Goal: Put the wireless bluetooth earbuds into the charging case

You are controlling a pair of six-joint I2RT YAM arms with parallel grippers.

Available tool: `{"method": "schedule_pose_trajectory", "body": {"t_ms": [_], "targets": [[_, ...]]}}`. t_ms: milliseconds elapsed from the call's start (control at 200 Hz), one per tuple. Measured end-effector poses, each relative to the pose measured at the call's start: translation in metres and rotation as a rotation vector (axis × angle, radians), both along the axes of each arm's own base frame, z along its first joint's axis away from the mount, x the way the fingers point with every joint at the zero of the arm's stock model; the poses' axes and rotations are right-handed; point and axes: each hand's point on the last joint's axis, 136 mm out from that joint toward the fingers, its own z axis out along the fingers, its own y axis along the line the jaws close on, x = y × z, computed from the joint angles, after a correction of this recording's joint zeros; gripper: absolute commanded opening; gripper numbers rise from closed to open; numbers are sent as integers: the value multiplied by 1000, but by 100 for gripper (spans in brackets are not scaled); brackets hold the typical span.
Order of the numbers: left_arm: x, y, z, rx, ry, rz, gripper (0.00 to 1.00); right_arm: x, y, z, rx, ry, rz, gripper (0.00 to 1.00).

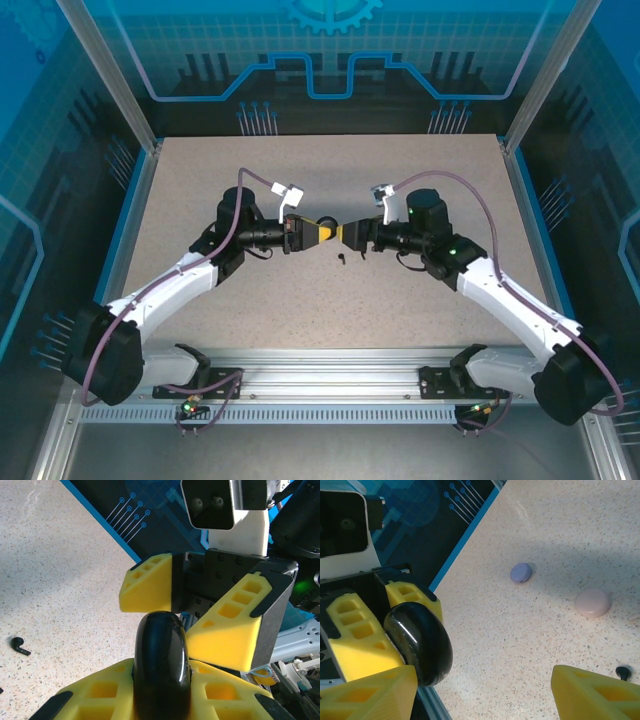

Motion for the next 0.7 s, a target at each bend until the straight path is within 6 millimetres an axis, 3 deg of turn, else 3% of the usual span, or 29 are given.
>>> {"method": "schedule_pose_trajectory", "body": {"t_ms": [435, 700], "targets": [[5, 6, -6, 18, 28, 32, 0, 16, 6, -9, -7, 16, -12, 66], [-6, 2, 7, -5, 2, -16, 0, 27, -14, -62, -63, 134, -108, 66]]}}
